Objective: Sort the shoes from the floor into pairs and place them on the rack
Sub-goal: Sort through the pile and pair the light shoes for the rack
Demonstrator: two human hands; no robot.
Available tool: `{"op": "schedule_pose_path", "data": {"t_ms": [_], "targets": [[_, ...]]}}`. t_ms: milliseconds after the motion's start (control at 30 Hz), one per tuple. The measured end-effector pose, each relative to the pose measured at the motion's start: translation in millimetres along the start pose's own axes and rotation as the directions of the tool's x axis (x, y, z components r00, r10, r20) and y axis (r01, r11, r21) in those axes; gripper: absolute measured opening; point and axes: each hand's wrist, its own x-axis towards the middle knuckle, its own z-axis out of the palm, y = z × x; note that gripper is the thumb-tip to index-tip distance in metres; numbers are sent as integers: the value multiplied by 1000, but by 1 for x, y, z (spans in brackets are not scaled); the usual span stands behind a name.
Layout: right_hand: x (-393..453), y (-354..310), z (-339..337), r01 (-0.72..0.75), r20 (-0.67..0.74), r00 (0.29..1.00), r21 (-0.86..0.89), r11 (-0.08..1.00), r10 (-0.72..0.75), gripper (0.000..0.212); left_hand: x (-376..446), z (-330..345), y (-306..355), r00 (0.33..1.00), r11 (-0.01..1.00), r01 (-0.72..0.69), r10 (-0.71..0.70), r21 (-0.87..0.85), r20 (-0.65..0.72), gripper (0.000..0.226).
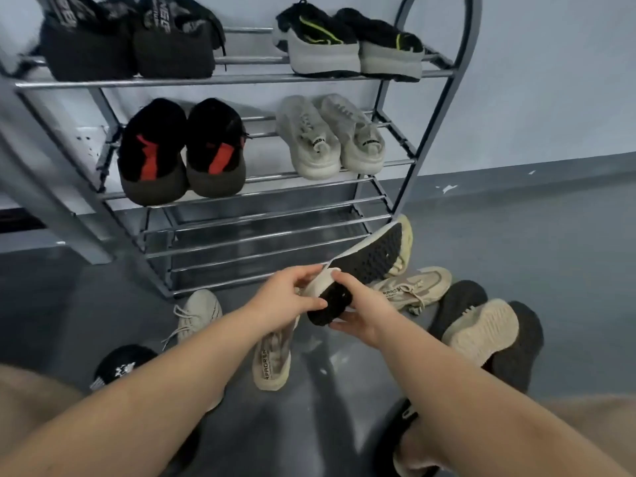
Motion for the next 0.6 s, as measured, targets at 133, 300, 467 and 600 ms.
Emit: {"op": "schedule_pose_path", "data": {"t_ms": [133,300,467,600], "targets": [[3,22,8,-35,76,997,131,991,25,25,-12,-2,-29,986,982,129,-142,-140,-92,77],[1,32,19,-69,158,986,116,991,51,23,-22,-1,-50,869,672,487,-438,-558,230,70],[6,43,26,-122,267,959,87,989,95,35,-22,-11,-59,889,665,449,-402,-597,220,36],[11,46,30,-97,254,965,104,990,68,26,-21,-8,-69,918,779,389,-370,-492,140,62]]}}
